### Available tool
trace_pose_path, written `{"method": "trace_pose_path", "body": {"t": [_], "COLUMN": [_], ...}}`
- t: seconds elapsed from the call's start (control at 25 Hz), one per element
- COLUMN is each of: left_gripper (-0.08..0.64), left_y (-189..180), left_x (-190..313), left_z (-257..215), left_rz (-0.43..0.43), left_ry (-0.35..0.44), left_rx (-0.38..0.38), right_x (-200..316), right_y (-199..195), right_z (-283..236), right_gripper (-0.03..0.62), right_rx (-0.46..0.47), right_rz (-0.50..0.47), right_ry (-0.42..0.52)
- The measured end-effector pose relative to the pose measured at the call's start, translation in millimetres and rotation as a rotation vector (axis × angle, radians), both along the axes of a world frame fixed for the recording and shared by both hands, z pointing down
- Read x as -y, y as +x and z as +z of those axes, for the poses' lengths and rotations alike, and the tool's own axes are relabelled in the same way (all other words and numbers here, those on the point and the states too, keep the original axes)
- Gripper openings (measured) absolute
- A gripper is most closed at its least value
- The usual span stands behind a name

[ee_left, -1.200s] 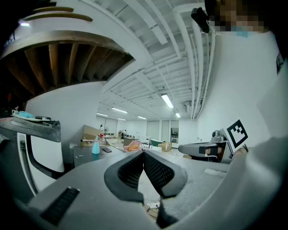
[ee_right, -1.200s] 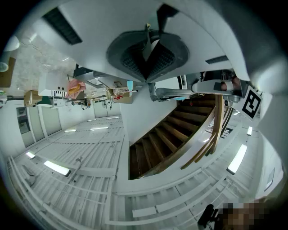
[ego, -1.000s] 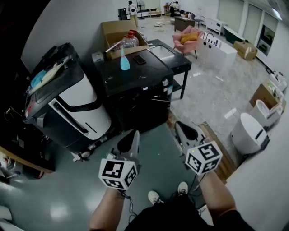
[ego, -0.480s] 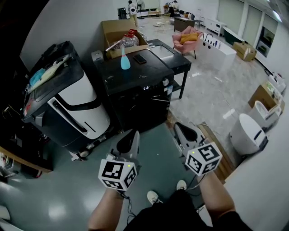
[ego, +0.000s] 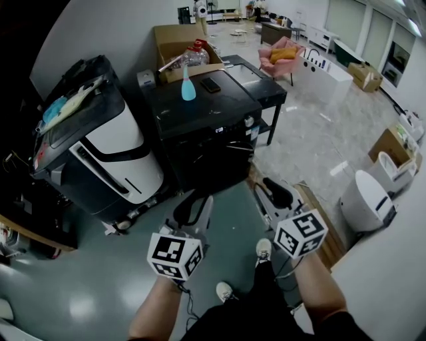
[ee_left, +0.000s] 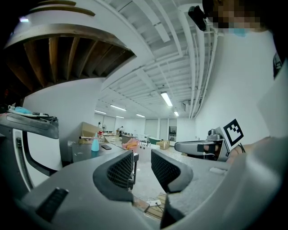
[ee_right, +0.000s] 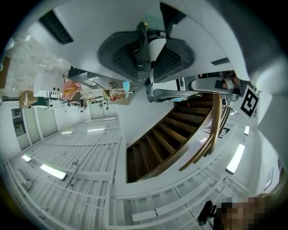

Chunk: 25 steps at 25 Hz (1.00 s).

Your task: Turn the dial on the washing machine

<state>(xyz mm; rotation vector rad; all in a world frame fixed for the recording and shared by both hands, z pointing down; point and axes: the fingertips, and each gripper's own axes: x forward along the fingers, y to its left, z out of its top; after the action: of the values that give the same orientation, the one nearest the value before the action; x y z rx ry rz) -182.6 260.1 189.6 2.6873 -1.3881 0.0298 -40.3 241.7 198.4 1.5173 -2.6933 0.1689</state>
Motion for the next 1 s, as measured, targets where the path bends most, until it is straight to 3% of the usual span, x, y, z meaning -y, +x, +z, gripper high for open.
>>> {"method": "trace_pose_path", "body": {"t": [0.4, 1.0], "left_gripper": [0.223, 0.267], "left_y": [23.5, 93.1], "left_x": [64.5, 207.9], "left_z": [16.7, 39.5], "left_rz": [-0.005, -0.081], "left_ry": [-0.014, -0.065], "left_rx": [0.038, 0.048], "right_x": [75.3, 232.3], "right_y": [18.5, 72.0], "right_z": [22.5, 57.5], "right_gripper": [0.179, 0.232], "right_rx": [0.020, 0.036], "right_rz": [-0.031, -0.131], "right_ry": [-0.010, -0.083]}}
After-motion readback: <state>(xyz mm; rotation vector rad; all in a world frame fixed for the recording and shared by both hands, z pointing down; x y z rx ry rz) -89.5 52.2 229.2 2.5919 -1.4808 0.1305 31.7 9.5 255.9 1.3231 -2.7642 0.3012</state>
